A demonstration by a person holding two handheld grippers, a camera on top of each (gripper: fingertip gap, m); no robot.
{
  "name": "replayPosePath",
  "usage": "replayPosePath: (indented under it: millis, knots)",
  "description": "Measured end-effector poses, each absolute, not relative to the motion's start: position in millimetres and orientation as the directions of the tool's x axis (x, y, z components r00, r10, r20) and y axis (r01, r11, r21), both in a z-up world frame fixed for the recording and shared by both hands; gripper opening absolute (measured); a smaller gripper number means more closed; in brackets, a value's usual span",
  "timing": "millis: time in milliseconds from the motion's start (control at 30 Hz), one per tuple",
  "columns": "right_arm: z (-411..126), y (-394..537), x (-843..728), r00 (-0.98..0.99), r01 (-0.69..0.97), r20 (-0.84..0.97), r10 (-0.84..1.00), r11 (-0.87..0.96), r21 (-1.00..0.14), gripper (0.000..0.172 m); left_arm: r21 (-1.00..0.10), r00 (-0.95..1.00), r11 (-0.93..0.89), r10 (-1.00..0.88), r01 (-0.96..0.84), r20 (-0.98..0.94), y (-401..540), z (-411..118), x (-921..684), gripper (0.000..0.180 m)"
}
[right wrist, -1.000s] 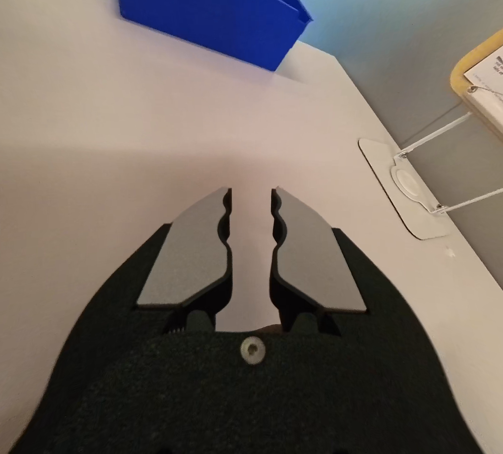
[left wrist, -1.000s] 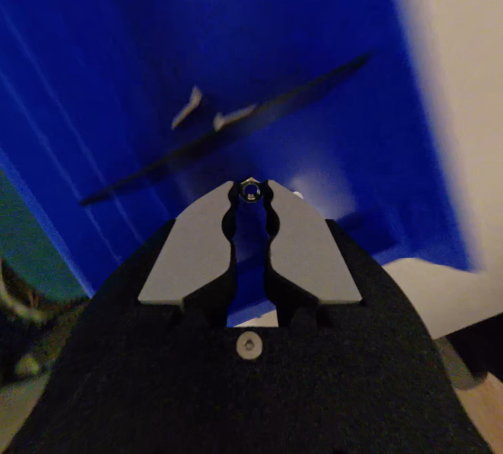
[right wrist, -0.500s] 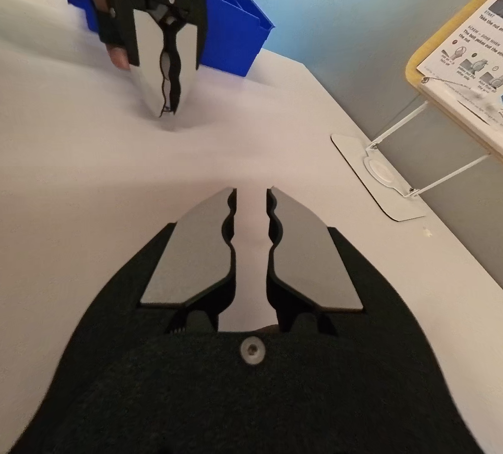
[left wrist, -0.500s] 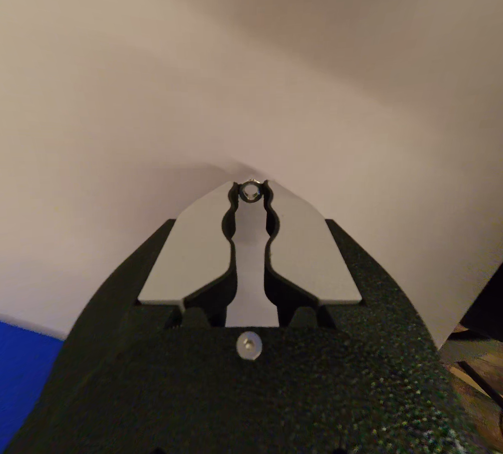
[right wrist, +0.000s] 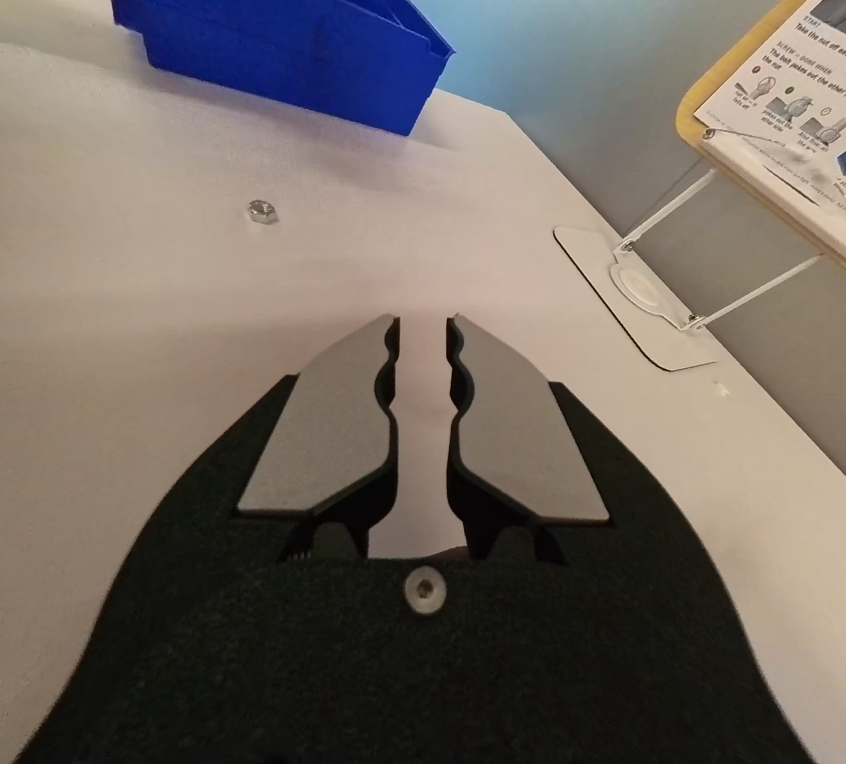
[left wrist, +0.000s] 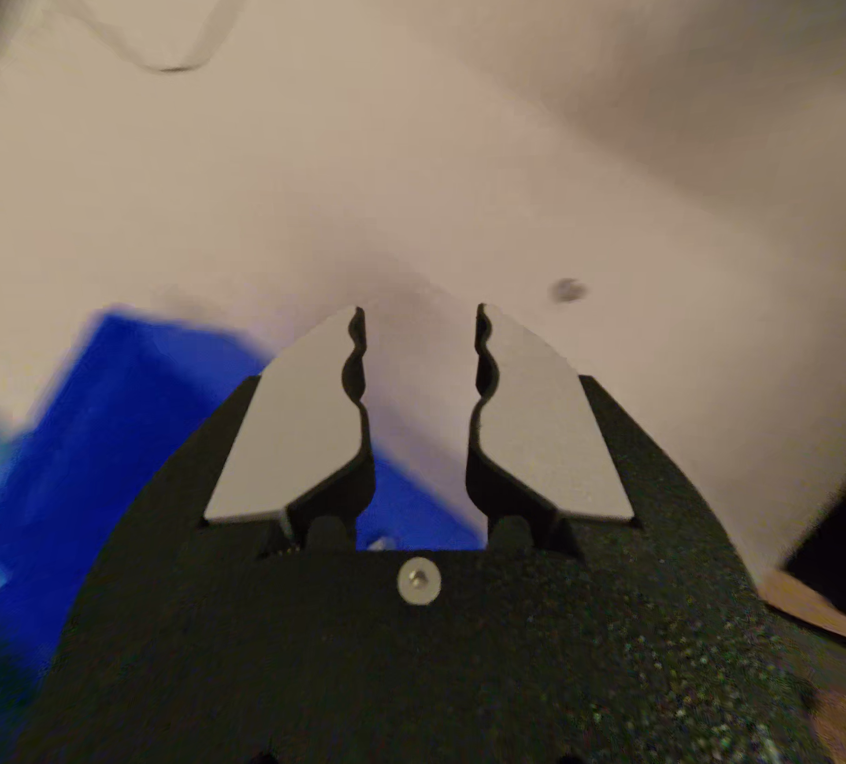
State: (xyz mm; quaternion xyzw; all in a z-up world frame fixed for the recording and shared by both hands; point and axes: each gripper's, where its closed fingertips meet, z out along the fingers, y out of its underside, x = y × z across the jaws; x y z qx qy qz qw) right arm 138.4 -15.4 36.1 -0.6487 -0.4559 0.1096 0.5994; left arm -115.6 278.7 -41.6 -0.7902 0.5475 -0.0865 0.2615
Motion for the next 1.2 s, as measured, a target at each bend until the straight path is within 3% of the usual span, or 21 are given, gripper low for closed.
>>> replayPosePath:
  millis: [33,100,167,333,500,733,867,967,1067,1200]
  knots:
    - [37,-16,138,0.56,0.459,0.404,0.723,0.135,-0.878,0.019,-0.474,0.426,-0.276,-0.871,-0.836,-0.244,303,-29,-144,0.043]
    - [37,-17,138,0.558,0.46,0.409,0.722,0.141,-0.877,0.019,-0.306,0.452,-0.359,-0.829,-0.882,-0.331,343,-31,-207,0.038]
    - [39,-19,137,0.554,0.466,0.42,0.719,0.151,-0.872,0.019,-0.114,0.445,-0.43,-0.857,-0.896,-0.262,365,-60,-257,0.033]
    - [42,-18,138,0.558,0.467,0.431,0.709,0.161,-0.87,0.019,0.154,0.444,-0.445,-0.895,-0.882,-0.039,375,-121,-308,0.024]
    - [41,-18,141,0.563,0.46,0.422,0.711,0.155,-0.874,0.018,0.265,0.375,-0.35,-0.925,-0.898,0.05,372,-142,-318,0.027]
    - [39,-16,142,0.561,0.463,0.418,0.714,0.147,-0.874,0.018,0.318,0.346,-0.301,-0.933,-0.899,0.095,371,-162,-321,0.025]
    - [40,-16,143,0.567,0.459,0.417,0.711,0.147,-0.876,0.018,0.307,0.333,-0.297,-0.94,-0.904,0.072,375,-165,-321,0.019]
    - [42,-16,144,0.573,0.451,0.415,0.707,0.151,-0.88,0.018,0.217,0.351,-0.34,-0.936,-0.915,0.012,384,-157,-314,0.019]
    - [43,-15,144,0.583,0.438,0.405,0.705,0.147,-0.887,0.018,0.002,0.397,-0.401,-0.908,-0.916,-0.131,399,-118,-291,0.018]
    - [48,-13,141,0.604,0.406,0.389,0.696,0.152,-0.901,0.018,-0.415,0.482,-0.36,-0.842,-0.835,-0.24,392,-37,-225,0.018]
